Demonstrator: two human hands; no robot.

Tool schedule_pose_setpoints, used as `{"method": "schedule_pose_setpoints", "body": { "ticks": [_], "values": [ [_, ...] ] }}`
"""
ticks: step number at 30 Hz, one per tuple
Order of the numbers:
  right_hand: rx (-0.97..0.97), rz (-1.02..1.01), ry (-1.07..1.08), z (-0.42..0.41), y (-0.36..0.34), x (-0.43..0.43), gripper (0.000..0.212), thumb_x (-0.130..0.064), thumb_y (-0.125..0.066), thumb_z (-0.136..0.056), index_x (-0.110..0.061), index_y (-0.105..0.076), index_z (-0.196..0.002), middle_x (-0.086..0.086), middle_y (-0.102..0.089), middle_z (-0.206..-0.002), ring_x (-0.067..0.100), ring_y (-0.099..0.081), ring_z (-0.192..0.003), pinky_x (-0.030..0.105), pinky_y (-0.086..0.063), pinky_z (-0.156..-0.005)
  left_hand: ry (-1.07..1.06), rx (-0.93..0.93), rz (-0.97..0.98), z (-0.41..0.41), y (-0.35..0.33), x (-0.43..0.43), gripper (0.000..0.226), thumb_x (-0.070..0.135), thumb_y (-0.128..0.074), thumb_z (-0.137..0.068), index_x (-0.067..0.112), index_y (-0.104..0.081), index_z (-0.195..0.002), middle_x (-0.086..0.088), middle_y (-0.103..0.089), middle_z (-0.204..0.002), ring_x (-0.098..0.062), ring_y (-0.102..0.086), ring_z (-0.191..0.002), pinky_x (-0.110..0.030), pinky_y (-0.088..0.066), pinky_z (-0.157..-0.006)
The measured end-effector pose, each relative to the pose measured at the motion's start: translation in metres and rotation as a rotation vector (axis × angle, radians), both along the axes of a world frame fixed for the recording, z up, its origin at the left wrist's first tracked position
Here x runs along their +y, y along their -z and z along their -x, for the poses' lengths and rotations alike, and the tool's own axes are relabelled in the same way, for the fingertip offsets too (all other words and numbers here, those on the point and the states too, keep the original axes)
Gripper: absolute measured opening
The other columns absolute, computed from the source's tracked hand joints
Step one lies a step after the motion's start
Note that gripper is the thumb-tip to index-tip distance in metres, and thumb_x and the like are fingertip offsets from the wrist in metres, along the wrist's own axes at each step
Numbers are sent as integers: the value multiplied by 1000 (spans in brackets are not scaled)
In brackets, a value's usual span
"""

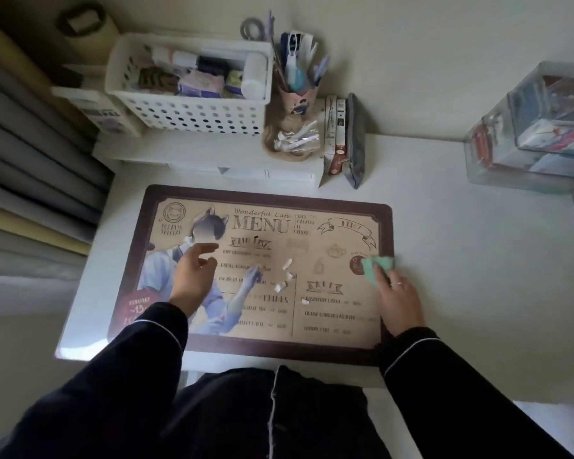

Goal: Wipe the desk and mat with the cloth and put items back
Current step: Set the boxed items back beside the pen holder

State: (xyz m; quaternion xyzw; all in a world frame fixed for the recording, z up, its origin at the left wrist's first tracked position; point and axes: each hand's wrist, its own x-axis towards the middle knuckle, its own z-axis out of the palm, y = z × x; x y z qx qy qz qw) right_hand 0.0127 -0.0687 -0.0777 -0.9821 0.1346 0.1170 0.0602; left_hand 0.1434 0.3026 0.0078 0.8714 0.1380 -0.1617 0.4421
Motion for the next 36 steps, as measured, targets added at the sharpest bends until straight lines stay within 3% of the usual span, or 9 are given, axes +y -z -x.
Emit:
{"method": "schedule_pose_setpoints", "body": {
  "ticks": [3,6,14,19,21,25,27,31,36],
  "values": [
    [-94,-91,701,-33,-11,-8,55,-16,-48,-87,-4,-36,-139,25,-33,-144,45,-42,-120,49,-40,-98,-5,9,-33,-7,4,34,34,-3,-44,-90,6,-59,-119,-11,-61,-122,-18,-54,-103,-26,-39,-88],
    [-113,-193,925,-84,-16,32,59,-15,-48,-90,-10,-26,-145,19,-22,-152,42,-36,-129,52,-40,-101,-21,-10,-65,-11,6,60,33,-3,-46,-90,5,-60,-119,-9,-62,-119,-18,-54,-97,-25,-38,-83],
    [-20,-129,-232,-187,-15,164,93,1,-56,-75,-44,-18,-147,4,-31,-146,26,-37,-114,40,-33,-96,72,-13,-15,-33,8,96,26,5,-51,-92,20,-62,-111,3,-62,-112,-18,-59,-94,-26,-43,-81],
    [-67,-130,406,-207,-13,163,79,-1,-61,-79,-38,-32,-143,4,-29,-151,33,-39,-122,49,-34,-101,57,-22,17,-58,7,91,27,1,-51,-92,17,-62,-110,3,-61,-112,-17,-59,-92,-23,-42,-79],
    [-86,-132,413,-212,-15,195,73,-1,-58,-79,-33,-34,-141,8,-32,-149,35,-42,-118,49,-37,-99,65,-1,59,-70,7,79,27,-1,-50,-91,16,-63,-109,2,-63,-111,-17,-60,-92,-22,-43,-76],
    [-122,-232,-305,-219,-9,257,71,2,-37,-82,-38,-34,-141,5,-44,-140,30,-43,-103,41,-42,-87,146,12,122,-92,3,52,24,1,-53,-91,12,-64,-108,1,-65,-107,-17,-61,-85,-17,-45,-69],
    [-71,-194,-678,-231,-4,250,69,-6,-48,-84,-38,-32,-144,4,-50,-135,27,-44,-104,40,-42,-89,198,15,143,-106,2,50,23,1,-55,-89,16,-64,-104,4,-65,-103,-13,-60,-80,-13,-45,-62],
    [-103,-175,-277,-242,-2,181,74,-8,-49,-85,-50,-28,-141,-1,-34,-150,27,-37,-126,45,-33,-107,170,33,101,-122,4,69,23,4,-52,-90,20,-64,-102,11,-64,-100,-6,-61,-83,-6,-43,-63],
    [-143,-99,45,-251,-10,198,67,-3,-57,-84,-26,-36,-143,7,-44,-139,27,-46,-112,37,-43,-94,83,51,82,-121,12,67,27,-1,-50,-90,20,-64,-101,10,-65,-99,-9,-60,-87,-8,-42,-70]
  ]
}}
